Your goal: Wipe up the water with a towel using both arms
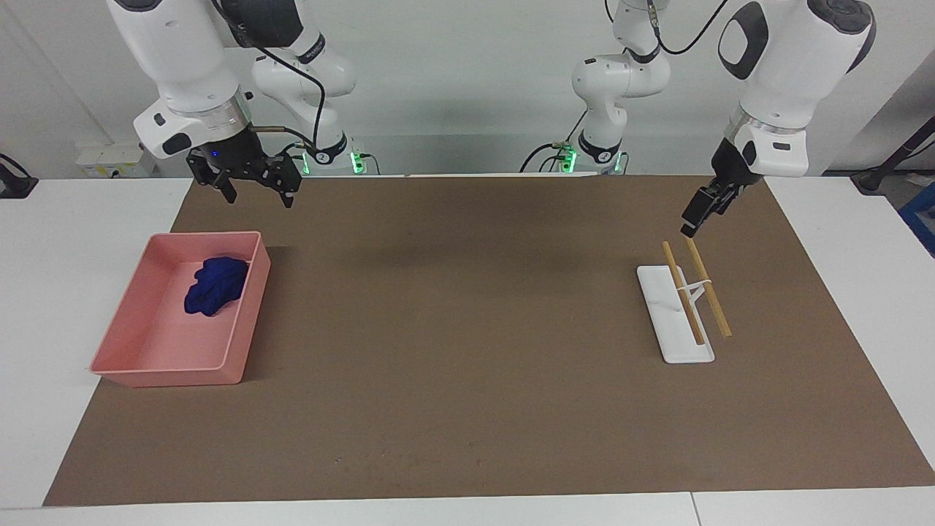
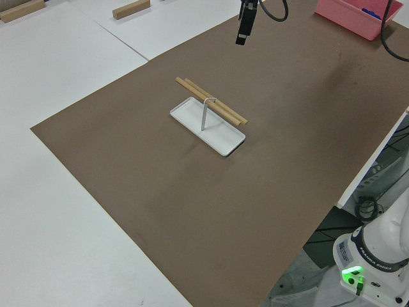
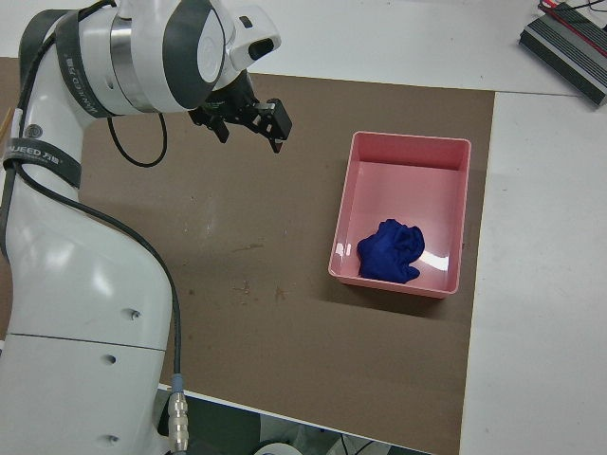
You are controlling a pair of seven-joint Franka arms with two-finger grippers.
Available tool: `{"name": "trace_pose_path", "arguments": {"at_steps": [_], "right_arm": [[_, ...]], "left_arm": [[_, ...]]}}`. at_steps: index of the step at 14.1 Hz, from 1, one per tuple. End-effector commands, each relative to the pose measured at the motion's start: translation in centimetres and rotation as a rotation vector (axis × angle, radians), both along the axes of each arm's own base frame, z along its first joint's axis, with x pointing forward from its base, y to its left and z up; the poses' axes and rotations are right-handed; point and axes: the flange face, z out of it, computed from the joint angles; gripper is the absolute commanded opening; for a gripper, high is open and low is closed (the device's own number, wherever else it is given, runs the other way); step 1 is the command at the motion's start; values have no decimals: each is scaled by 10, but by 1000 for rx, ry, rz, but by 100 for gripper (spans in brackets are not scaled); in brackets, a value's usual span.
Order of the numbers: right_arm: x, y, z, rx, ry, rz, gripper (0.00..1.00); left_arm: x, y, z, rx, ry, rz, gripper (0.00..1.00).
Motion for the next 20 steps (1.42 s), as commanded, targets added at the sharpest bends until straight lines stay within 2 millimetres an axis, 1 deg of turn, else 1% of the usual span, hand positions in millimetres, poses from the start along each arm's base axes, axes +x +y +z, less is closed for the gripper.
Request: {"name": "trace_pose_path", "arguments": {"at_steps": [1,3,4,5,6,7,8,9,10,12,14,15,17,18,19,20], "right_arm": [[-13,-1,-3,-21,12,-16,100],[-13,-3,-2,-18,11,-7,100],[-13,-3,-3,-13,11,-19,100],[-13,-4,-2,-12,9,-22,100],[-13,-3,-2,-11,11,-21,100],[-13,-3,-2,-11,10,-21,100],[-12,-4,-2,-12,7,-21,100],[-11,-3,-1,-11,-4,-17,100],[-10,-4,-2,-10,-7,-14,100],[-10,-5,-1,-9,-8,-2,100],[-8,-4,-1,-7,-20,6,100],[-8,-4,-1,-7,-20,6,100],[-8,-4,-2,-7,-20,6,100],[-8,-4,-1,-7,-22,5,100],[-8,-4,-2,-7,-20,5,100],[-8,-4,-3,-7,-19,5,100]], "left_arm": [[-13,16,1,54,47,-156,100],[-16,22,2,86,70,-272,100],[-16,30,2,87,77,-335,100],[-16,42,8,84,78,-387,100],[-17,45,20,77,80,-424,100],[-14,48,29,69,70,-422,100],[-9,50,31,65,65,-418,100],[-3,45,35,70,63,-428,100],[-4,42,41,75,68,-438,100],[-5,45,42,83,75,-523,100],[-4,48,41,85,78,-542,100],[-2,49,35,85,95,-542,100],[4,40,20,72,144,-558,100],[6,37,16,64,172,-562,100],[6,37,21,64,172,-563,100],[6,38,23,64,179,-561,100]]}}
